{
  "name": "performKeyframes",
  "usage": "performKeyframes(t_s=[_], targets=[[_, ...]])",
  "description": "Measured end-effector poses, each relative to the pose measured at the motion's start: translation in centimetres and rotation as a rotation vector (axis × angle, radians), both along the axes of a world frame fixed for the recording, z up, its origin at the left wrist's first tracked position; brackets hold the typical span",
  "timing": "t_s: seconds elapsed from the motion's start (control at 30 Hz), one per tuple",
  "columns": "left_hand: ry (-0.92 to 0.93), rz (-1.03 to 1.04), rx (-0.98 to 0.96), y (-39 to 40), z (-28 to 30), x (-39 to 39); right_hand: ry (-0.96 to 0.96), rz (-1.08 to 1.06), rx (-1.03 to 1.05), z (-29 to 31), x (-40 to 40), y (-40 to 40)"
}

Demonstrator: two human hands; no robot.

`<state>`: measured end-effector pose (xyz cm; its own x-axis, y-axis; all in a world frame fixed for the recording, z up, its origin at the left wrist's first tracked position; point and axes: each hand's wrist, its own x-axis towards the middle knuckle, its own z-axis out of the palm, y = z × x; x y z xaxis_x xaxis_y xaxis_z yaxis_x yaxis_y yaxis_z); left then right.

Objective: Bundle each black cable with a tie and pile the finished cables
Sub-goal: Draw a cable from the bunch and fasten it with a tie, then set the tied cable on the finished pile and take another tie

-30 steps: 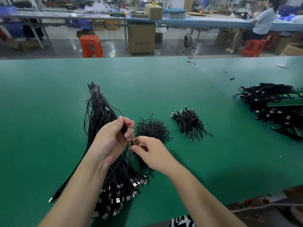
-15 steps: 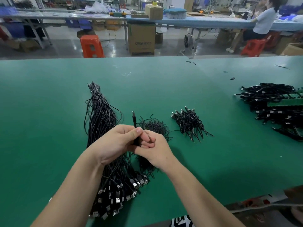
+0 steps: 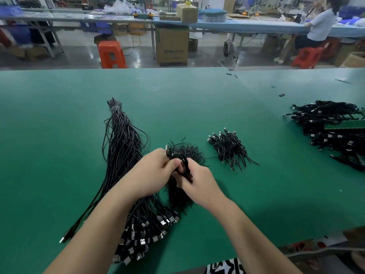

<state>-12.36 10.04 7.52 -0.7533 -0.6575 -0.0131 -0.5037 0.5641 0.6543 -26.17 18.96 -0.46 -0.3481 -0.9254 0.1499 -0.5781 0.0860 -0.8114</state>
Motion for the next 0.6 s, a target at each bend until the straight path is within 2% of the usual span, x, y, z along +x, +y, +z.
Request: performKeyframes(t_s=[0.07,0.13,0.27,0.5,0.6], targets=[[-0.023,0.03,-0.169,0.1,-0.5,-0.4,0.174,0.008,0.074,0.3,-0.1,-0.2],[-0.058,0.044,-0.278,0.2,-1.4,-0.7,0.222,0.035,0.12,0.6,0.0,-0.4],[0.06,0.057,-0.202,-0.7,-2.0,-0.5,0.322,0.086,0.197,1.0,0.3,-0.5],[0.044,0.01,-0.168,-2.4,-1.6,-0.6,0.306,0.094,0.214,1.5,0.8,-1.0],[0.007,0.019,-0.182,-3.3,-1.4,-0.8,0.181,0.082,0.187,1.6,1.1,-1.4]])
